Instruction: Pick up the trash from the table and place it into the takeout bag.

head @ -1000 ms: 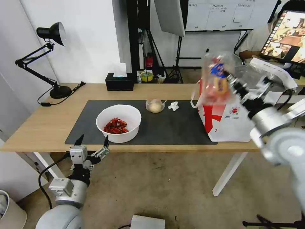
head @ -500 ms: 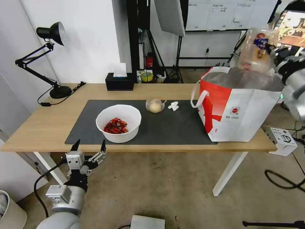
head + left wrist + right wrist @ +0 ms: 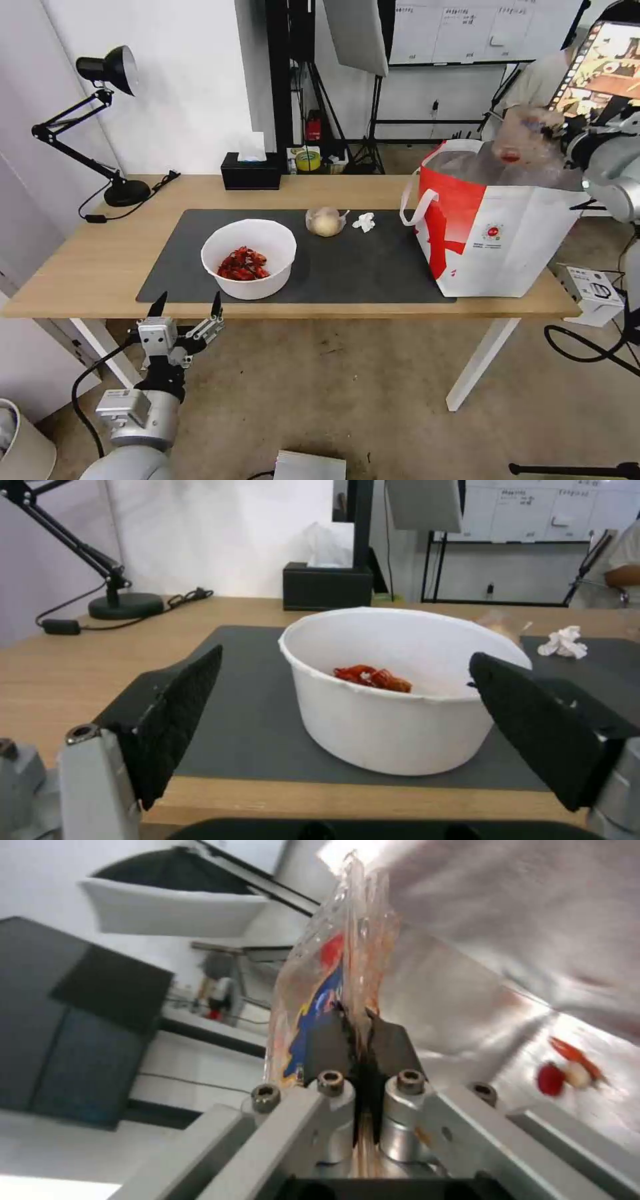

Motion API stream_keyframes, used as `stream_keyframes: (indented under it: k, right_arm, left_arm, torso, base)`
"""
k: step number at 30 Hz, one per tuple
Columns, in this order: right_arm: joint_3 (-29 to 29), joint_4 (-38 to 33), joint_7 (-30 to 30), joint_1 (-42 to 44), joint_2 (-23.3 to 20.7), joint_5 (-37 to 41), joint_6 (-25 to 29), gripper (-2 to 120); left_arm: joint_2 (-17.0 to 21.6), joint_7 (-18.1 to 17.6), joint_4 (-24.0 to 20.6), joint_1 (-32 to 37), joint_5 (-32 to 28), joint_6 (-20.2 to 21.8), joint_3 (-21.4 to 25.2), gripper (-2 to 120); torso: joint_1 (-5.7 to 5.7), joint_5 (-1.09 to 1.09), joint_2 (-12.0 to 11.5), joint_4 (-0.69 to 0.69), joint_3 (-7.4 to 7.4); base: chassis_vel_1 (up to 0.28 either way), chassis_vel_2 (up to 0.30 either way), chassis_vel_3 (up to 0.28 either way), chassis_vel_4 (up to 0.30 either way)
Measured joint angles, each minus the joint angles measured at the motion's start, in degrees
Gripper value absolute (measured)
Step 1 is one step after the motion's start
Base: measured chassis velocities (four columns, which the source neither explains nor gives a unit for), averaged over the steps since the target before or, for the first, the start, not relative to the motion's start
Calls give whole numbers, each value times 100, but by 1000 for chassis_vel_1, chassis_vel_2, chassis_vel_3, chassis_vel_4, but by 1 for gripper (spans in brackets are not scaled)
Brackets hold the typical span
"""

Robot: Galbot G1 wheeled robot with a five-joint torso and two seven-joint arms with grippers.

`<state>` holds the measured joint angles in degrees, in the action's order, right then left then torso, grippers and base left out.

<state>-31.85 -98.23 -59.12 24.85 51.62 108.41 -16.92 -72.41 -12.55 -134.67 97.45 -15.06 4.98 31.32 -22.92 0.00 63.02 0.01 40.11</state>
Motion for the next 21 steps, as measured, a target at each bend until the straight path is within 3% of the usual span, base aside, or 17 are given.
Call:
stream_keyframes:
  k: [8, 11, 17, 21]
  right_arm:
    - [27, 192, -239, 42, 86, -12, -87, 3]
    - [-17, 110, -239, 139, 86, -37, -93, 18]
    - [-56, 89, -204, 197, 70, -98, -93, 35]
    - [-102, -196, 342, 387, 27, -317, 99, 52]
  left_arm:
    - [6, 0, 35, -18, 0, -5, -43, 100]
    - [11, 0, 40, -11, 6, -8, -46, 100]
    - [-26, 0, 40, 18, 44, -22, -47, 100]
    - [-34, 0, 39, 31, 65, -73, -42, 100]
  torso:
    - [0, 1, 0, 0, 0]
    - [0, 0, 0, -1, -1]
    - [1, 0, 0, -1, -1]
    - [0, 0, 0, 0, 0]
  base:
    - [0, 0, 0, 0]
    - [0, 0, 0, 0]
    - [0, 0, 0, 0]
    - [0, 0, 0, 0]
